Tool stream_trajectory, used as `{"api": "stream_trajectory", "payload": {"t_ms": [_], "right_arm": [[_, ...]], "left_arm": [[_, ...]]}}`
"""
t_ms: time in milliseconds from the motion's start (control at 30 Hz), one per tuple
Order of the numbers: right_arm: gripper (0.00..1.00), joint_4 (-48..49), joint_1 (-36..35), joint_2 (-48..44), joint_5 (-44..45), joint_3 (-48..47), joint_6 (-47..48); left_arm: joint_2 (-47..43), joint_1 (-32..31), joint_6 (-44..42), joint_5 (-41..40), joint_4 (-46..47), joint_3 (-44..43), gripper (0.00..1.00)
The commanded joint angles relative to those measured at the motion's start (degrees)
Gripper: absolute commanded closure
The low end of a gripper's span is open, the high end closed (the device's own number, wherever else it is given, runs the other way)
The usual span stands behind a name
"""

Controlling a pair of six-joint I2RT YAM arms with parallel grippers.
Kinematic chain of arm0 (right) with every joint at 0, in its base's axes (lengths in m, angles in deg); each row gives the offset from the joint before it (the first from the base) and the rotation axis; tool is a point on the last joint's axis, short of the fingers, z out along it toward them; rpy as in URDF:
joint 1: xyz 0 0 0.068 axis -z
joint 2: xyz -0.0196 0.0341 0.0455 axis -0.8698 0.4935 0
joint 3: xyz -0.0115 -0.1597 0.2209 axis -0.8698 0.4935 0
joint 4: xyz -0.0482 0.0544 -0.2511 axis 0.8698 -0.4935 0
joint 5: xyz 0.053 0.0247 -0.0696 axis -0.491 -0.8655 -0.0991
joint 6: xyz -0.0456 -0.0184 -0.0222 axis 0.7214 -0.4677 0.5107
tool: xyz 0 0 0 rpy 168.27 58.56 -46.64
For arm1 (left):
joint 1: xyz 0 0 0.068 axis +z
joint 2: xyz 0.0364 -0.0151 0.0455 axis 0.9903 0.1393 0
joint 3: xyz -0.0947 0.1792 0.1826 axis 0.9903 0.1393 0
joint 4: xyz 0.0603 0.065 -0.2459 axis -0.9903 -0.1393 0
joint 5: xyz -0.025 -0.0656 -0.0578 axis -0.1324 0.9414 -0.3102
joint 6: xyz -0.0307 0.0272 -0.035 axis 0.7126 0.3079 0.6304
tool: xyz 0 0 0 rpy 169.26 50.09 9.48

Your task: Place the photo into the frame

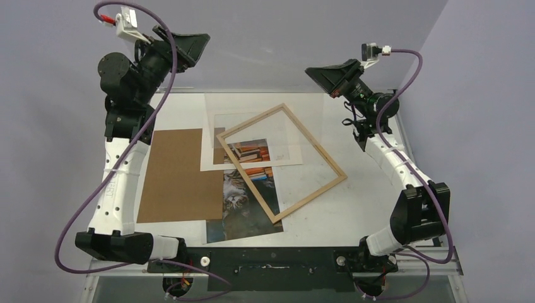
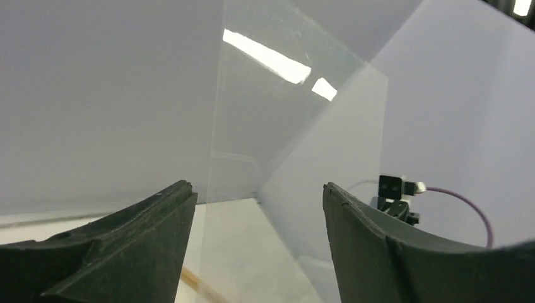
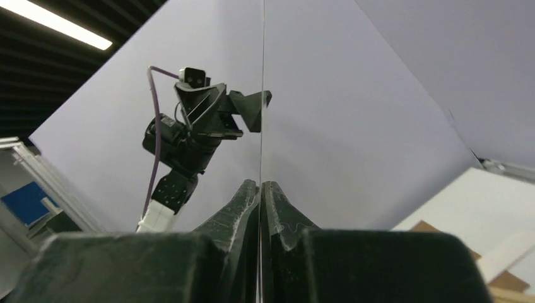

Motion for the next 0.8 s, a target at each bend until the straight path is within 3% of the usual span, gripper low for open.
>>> {"api": "stream_trajectory", "payload": {"t_ms": [0, 100, 133, 233, 367, 433, 767], "right_arm": [[1.0, -28.89, 0.26, 1.3, -5.87, -4.7, 14.02], [1.0, -61.11, -0.28, 5.15, -9.05, -10.81, 30.78], [1.0, -67.54, -0.55, 6.88, -9.45, -12.64, 35.44], [1.0, -78.94, -1.99, 11.52, -9.96, -16.41, 48.6], [1.0, -97.82, -2.96, 22.08, -7.69, -25.91, 60.22], [1.0, -99.75, -3.37, 23.55, -6.24, -28.52, 61.12], [1.0, -87.96, -3.86, 17.01, -7.55, -34.31, 46.31]], "left_arm": [[-4.52, 3.35, -1.06, -4.07, -7.23, 7.53, 0.22], [-7.64, 5.86, -1.69, -7.29, -15.51, 14.7, 0.2], [-8.53, 6.5, -1.85, -8.75, -18.64, 16.97, 0.2], [-11.28, 7.51, -2.01, -13.34, -25.5, 25.18, 0.2], [-12.27, 7.56, -2.16, -15.45, -27.38, 32.88, 0.2], [-11.74, 7.57, -2.92, -15.51, -27.33, 35.01, 0.2], [-4.98, 7.53, -4.82, -13.59, -26.96, 35.31, 0.2]]}}
